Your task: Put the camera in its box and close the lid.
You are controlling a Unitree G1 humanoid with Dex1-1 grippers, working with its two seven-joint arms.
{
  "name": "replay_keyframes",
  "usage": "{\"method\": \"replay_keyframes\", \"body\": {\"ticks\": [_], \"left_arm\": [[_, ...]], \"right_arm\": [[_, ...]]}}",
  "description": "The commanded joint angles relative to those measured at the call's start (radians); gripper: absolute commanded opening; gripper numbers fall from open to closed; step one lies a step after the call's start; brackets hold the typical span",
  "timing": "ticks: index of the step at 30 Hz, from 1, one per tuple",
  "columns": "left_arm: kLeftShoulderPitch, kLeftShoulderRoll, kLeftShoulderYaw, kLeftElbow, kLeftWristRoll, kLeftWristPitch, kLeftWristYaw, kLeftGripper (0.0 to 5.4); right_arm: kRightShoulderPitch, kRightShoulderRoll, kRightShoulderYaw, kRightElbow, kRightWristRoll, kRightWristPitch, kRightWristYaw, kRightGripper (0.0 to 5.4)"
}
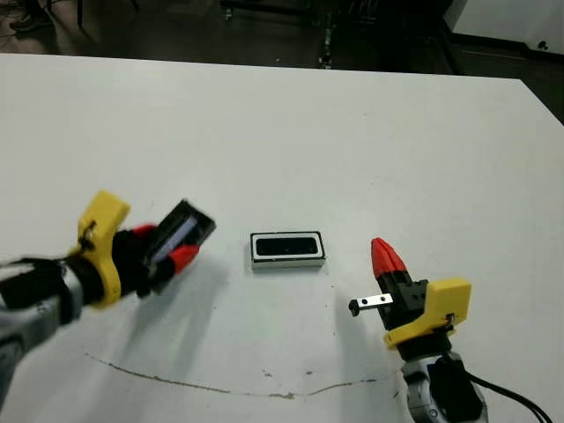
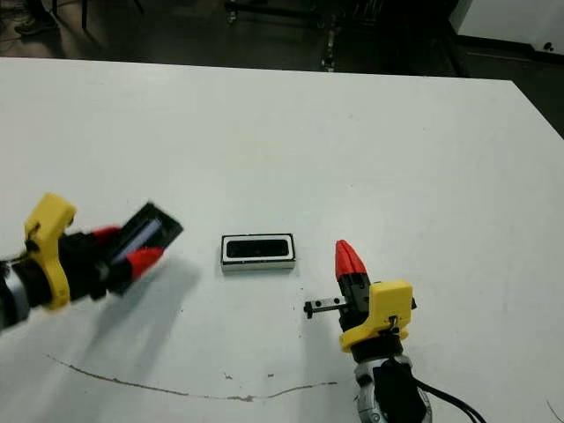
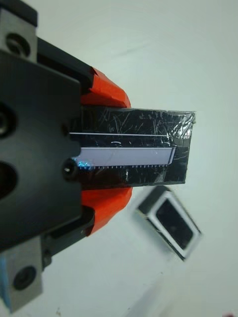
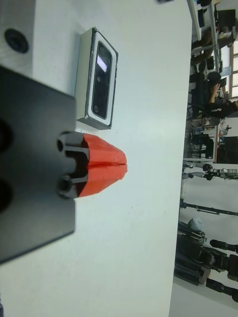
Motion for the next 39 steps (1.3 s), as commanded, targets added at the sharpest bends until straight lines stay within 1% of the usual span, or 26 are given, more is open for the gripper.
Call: {"method": "replay_keyframes", "body": {"ticks": [1,3,8,12,17,23,28,32,37,39], "left_arm": [[-0.085,0.057,-0.064,0.067,0.044,-0.071,-0.077,3.13],[-0.141,0.075,-0.112,0.118,0.078,-0.129,-0.132,3.13],[-0.231,0.072,-0.201,0.244,0.139,-0.267,-0.255,3.13],[-0.298,0.069,-0.265,0.317,0.182,-0.331,-0.340,3.13],[-0.368,0.033,-0.327,0.404,0.218,-0.412,-0.428,3.13],[-0.423,-0.026,-0.375,0.497,0.232,-0.470,-0.507,3.13],[-0.451,-0.070,-0.390,0.569,0.246,-0.499,-0.540,3.13],[-0.468,-0.097,-0.396,0.615,0.251,-0.517,-0.562,3.13],[-0.498,-0.123,-0.396,0.696,0.221,-0.504,-0.652,3.13],[-0.509,-0.130,-0.402,0.725,0.222,-0.503,-0.683,3.13]], "right_arm": [[0.009,-0.008,-0.011,0.000,0.012,0.024,0.000,0.00],[0.009,-0.012,-0.015,0.001,0.014,0.022,0.002,0.00],[0.008,-0.020,-0.024,-0.008,0.015,0.036,0.004,0.00],[0.007,-0.024,-0.033,-0.010,0.027,0.042,0.011,0.00],[0.007,-0.029,-0.039,-0.017,0.029,0.054,0.014,0.00],[0.002,-0.033,-0.052,-0.004,0.048,0.045,0.025,0.00],[-0.003,-0.036,-0.053,-0.006,0.041,0.062,0.021,0.00],[-0.008,-0.036,-0.052,-0.002,0.039,0.061,0.022,0.00],[-0.015,-0.038,-0.051,0.000,0.035,0.062,0.023,0.00],[-0.016,-0.038,-0.050,-0.005,0.033,0.069,0.020,0.00]]}}
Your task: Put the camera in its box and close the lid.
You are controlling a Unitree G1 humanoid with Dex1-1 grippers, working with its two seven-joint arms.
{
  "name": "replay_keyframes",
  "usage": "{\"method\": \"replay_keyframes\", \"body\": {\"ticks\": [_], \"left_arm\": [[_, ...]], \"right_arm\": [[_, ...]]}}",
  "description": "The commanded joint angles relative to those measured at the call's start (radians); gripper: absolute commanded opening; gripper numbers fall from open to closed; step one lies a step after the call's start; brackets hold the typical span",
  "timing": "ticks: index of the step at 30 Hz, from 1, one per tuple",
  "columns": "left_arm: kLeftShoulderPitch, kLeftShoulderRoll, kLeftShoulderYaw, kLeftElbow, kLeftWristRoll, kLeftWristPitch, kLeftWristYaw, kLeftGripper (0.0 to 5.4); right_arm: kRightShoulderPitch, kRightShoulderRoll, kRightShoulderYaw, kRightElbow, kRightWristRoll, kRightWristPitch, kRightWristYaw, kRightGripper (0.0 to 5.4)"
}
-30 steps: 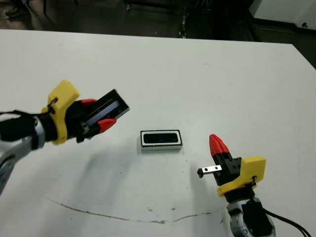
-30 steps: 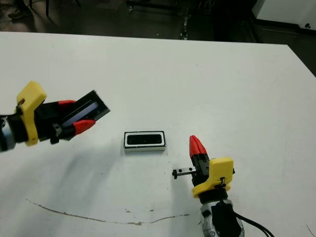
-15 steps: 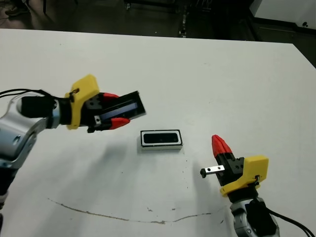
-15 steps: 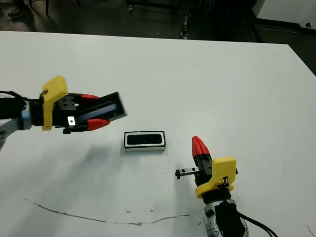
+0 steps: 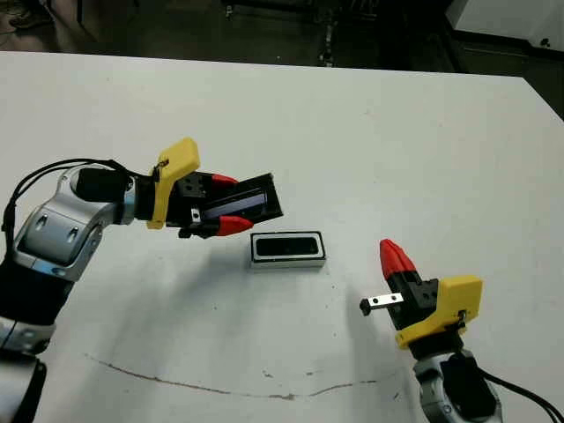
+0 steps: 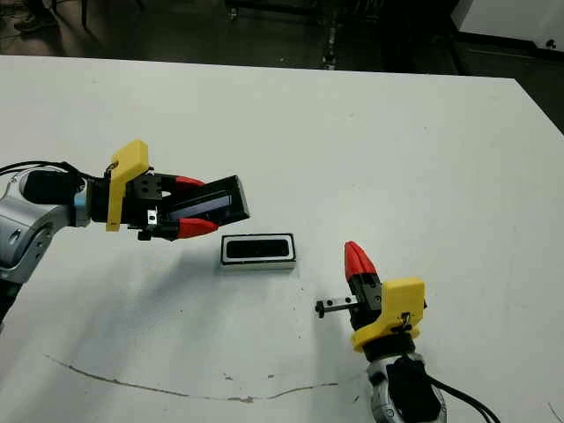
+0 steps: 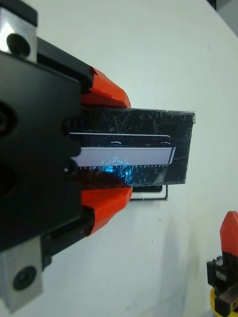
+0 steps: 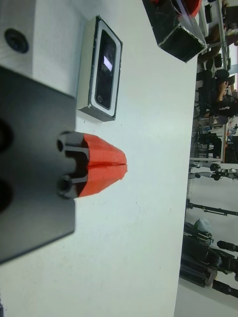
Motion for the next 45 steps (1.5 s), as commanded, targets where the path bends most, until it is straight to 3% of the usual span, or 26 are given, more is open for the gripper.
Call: {"method": "replay_keyframes", "body": {"ticks": [1,12,18,45], "left_arm": [[-0.031,-0.014,-0.014,0.058,0.001,0.002,-0.053,3.13],[-0.049,-0.067,-0.006,0.182,-0.020,0.084,-0.111,3.13],[-0.043,-0.079,-0.015,0.178,-0.008,0.138,-0.101,3.13],[0.041,-0.152,-0.034,0.164,0.027,0.039,-0.061,3.13]], "right_arm": [[0.001,-0.012,-0.004,0.002,-0.008,0.031,-0.004,0.00],[-0.009,-0.018,-0.011,-0.001,-0.015,0.038,-0.001,0.00],[-0.019,-0.021,-0.017,0.004,-0.002,0.037,0.007,0.00],[-0.003,-0.011,-0.010,0.000,-0.011,0.034,-0.001,0.00]]}}
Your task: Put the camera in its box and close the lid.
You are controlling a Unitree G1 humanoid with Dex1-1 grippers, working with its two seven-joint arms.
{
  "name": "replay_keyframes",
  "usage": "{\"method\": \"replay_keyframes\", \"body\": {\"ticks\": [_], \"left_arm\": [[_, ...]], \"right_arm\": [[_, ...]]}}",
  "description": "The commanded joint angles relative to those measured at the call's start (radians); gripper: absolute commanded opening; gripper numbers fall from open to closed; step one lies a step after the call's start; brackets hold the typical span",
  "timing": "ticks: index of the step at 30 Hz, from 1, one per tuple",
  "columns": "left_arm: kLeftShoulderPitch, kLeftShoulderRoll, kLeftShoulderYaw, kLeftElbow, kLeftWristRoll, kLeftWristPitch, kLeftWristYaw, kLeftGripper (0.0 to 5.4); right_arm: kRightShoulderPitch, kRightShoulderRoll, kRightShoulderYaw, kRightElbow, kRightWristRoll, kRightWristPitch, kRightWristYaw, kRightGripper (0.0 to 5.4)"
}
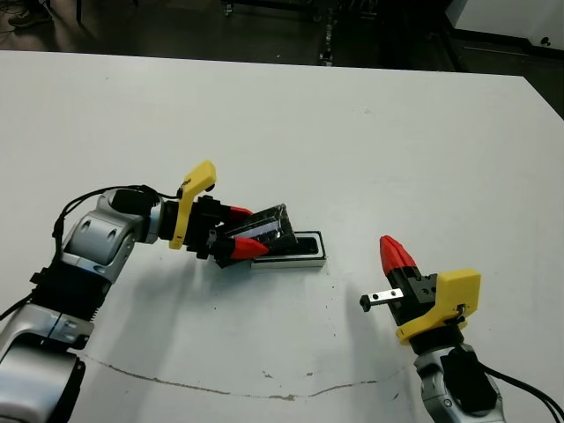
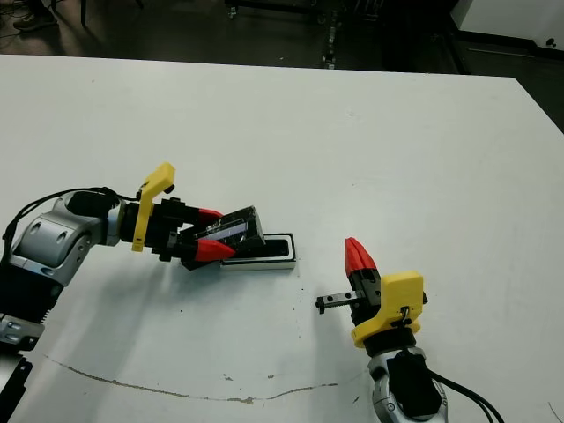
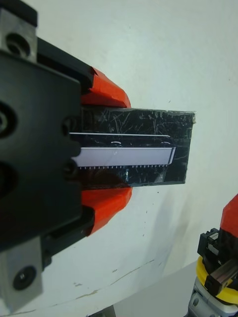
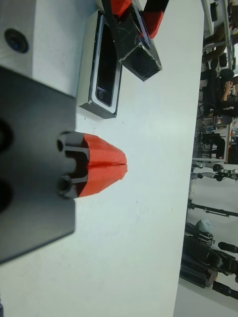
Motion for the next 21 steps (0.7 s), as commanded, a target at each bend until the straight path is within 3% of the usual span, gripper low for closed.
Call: {"method": "replay_keyframes", "body": {"ticks": [1,21], "left_arm": [[0.025,-0.010,-0.009,0.005,0.010,-0.015,0.003,3.13],[0.055,-0.065,-0.045,0.010,0.020,-0.013,0.016,3.13]], "right_arm": [[0.008,-0.003,-0.004,0.002,0.002,0.008,-0.004,0.00],[0.008,-0.002,-0.006,0.013,-0.001,-0.001,-0.002,0.00]]}}
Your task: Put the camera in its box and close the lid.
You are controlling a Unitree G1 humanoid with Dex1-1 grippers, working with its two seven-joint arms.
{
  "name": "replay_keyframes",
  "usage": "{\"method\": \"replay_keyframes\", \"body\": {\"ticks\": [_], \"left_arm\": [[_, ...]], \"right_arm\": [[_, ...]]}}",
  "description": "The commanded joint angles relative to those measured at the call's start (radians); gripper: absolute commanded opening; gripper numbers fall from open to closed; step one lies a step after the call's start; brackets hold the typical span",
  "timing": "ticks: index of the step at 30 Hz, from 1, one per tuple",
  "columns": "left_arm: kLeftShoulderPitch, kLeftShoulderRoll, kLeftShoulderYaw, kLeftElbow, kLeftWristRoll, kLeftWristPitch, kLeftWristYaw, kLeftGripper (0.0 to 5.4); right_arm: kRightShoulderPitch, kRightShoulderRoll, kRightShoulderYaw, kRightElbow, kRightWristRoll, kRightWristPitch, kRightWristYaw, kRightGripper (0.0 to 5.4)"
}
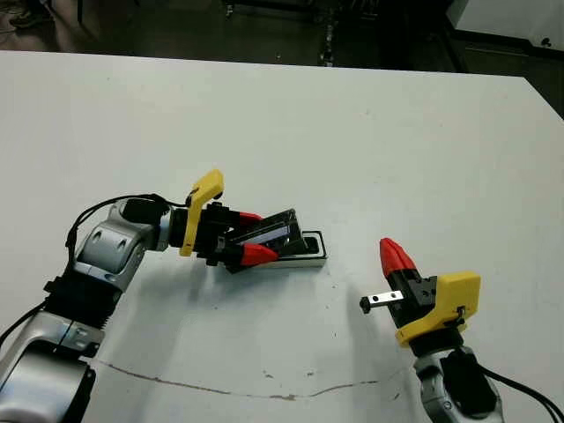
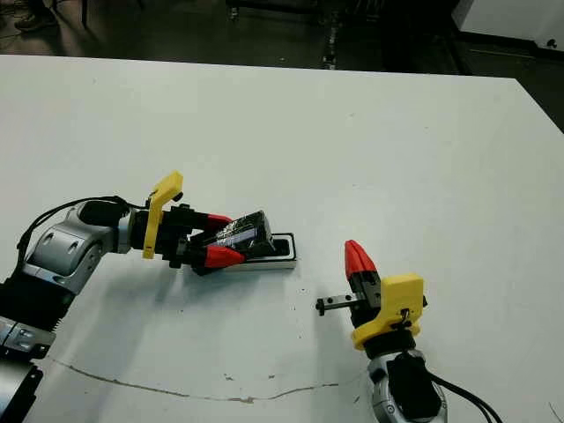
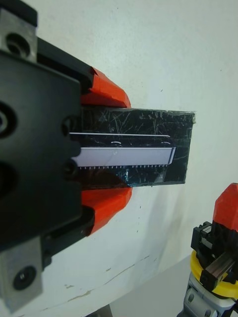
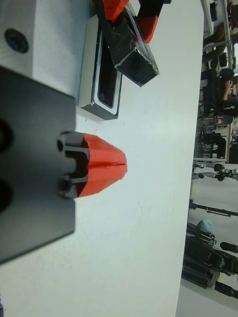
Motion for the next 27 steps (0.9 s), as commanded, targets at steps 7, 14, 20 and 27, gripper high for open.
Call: {"method": "replay_keyframes", "body": {"ticks": [7,14,20,27], "left_arm": [[0.020,-0.061,-0.076,0.014,0.021,0.028,0.005,3.13],[0.024,-0.086,-0.112,0.024,0.057,-0.025,0.020,3.13],[0.023,-0.110,-0.130,0.055,0.081,-0.098,0.020,3.13],[-0.011,-0.140,-0.151,0.148,0.117,-0.146,0.023,3.12]], "right_arm": [[0.007,-0.011,-0.007,0.016,-0.006,-0.011,0.001,0.00],[0.008,-0.008,-0.012,0.025,0.006,-0.022,0.009,0.00],[0.011,-0.013,-0.020,0.022,0.009,-0.025,0.012,0.00],[0.014,-0.021,-0.025,0.013,-0.003,-0.020,0.009,0.00]]}}
